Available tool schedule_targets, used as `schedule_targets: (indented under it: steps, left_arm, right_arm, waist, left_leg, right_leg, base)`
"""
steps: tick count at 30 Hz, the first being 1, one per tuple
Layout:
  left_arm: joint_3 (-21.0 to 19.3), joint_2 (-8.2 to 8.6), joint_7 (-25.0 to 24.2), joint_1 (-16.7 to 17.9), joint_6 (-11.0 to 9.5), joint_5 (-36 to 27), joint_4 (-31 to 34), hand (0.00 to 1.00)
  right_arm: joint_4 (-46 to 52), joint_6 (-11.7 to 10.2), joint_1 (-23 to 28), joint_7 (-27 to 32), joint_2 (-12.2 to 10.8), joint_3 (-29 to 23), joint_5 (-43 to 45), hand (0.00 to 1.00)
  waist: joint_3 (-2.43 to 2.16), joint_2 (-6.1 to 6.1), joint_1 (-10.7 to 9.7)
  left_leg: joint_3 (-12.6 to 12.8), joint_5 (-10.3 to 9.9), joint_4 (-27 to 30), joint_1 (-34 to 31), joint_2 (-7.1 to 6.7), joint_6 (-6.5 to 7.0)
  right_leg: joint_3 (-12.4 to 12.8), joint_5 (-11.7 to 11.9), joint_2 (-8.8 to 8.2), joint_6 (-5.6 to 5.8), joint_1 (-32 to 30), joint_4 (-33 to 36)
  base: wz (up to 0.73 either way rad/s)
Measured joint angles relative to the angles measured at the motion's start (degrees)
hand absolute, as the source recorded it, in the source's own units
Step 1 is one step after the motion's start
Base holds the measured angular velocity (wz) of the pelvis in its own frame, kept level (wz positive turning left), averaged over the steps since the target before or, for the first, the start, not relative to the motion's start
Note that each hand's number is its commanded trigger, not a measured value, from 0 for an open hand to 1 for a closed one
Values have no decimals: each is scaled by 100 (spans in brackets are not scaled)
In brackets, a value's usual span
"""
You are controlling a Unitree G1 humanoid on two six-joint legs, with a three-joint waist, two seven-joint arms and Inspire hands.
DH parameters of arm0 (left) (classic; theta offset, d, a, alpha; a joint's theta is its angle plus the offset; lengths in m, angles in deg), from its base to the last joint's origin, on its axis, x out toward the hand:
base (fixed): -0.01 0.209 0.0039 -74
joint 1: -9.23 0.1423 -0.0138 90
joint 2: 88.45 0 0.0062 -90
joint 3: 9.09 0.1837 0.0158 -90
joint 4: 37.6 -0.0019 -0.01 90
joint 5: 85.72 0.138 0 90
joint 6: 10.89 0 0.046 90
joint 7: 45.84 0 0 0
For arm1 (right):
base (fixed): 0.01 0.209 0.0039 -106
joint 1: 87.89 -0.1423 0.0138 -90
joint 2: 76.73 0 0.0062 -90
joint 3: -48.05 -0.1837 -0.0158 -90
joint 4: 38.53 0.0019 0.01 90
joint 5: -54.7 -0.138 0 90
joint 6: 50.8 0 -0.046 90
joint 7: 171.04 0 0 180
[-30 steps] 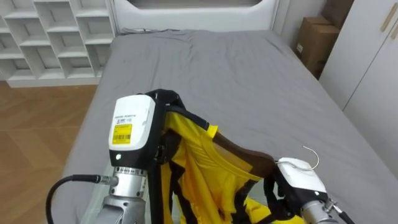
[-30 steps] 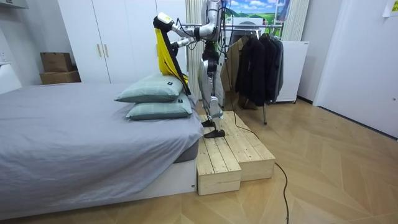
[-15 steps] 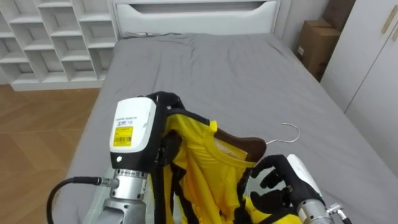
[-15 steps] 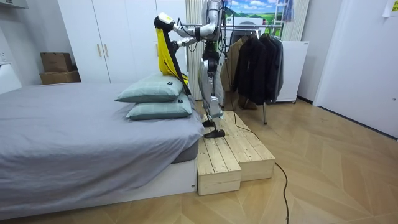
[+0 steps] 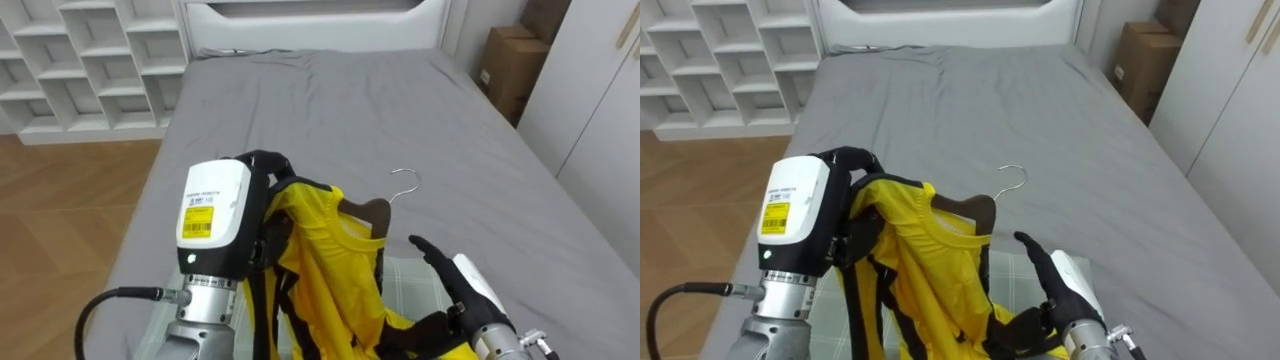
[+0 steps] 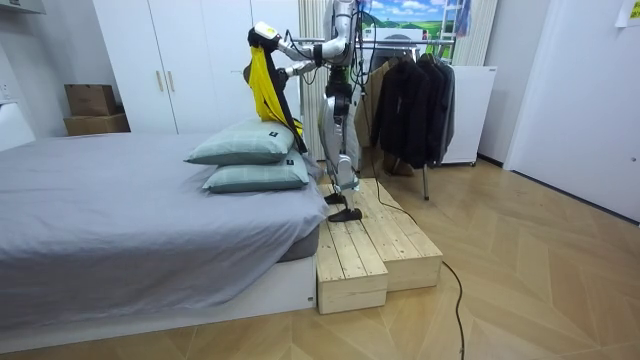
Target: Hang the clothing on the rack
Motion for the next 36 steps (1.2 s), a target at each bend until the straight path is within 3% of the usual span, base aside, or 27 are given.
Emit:
schedule_targets:
  steps: [20,29,36]
  left_arm:
    - [-8,-10,79,17,-58,-12,-14,100]
    - [-19,-11,231,15,-63,55,-1,100]
    - [-20,40,353,-7,-109,9,0,100]
  right_arm:
    - [-734,-33,2,-52,5,-2,-72,0]
    - [-1292,-33,0,-22,-5,-153,-1838,0]
    - [-1686,-35,-33,7,-225,-220,-2587,0]
  waist:
    - [9,-71,-6]
    - [4,-70,-13]
    - [-5,-14,2]
  left_leg:
    - [-2,0,-25,0,0,0]
    - [6,0,-17,-15,-33,0]
    - [-4,-3,7,-41,-36,3]
  right_leg:
    - [-5,-1,-21,2,3,-86]
    - [6,-2,-15,3,17,-77]
    - [1,-2,-17,3,1,-75]
  base:
    - [0]
    - [0]
    - [0]
